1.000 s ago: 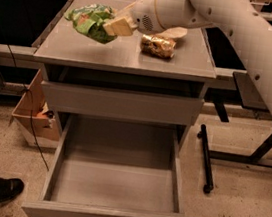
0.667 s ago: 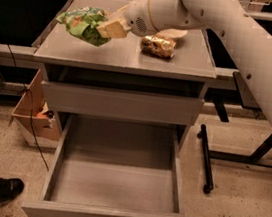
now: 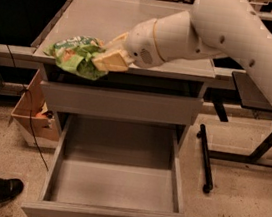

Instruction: Place green rice chip bag into middle drawer

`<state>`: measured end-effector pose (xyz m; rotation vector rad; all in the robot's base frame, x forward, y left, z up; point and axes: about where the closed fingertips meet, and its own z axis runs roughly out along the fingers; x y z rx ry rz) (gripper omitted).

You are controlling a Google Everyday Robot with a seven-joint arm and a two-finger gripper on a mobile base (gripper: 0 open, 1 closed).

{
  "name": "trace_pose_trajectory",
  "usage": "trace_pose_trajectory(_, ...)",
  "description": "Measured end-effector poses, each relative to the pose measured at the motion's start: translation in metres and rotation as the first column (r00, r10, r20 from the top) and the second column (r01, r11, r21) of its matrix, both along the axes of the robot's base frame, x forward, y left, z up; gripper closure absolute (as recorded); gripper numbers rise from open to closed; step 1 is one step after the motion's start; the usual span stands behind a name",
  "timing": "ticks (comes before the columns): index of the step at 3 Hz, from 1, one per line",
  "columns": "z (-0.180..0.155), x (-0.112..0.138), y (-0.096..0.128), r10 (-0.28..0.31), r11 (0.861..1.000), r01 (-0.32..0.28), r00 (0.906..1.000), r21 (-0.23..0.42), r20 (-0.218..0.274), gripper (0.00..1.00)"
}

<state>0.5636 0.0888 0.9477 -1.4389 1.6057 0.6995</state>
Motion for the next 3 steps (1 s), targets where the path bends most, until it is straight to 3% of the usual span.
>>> trace_pose_trajectory(1, -0.039, -0.048, -0.02, 0.021, 1.0, -0.021, 0.9988, -0.007, -0.044, 1.0)
trace_pose_trajectory(3, -0.125, -0.082, -0.05, 0.08, 0.997, -0.08, 0.9943, 0.012, -0.07, 1.0)
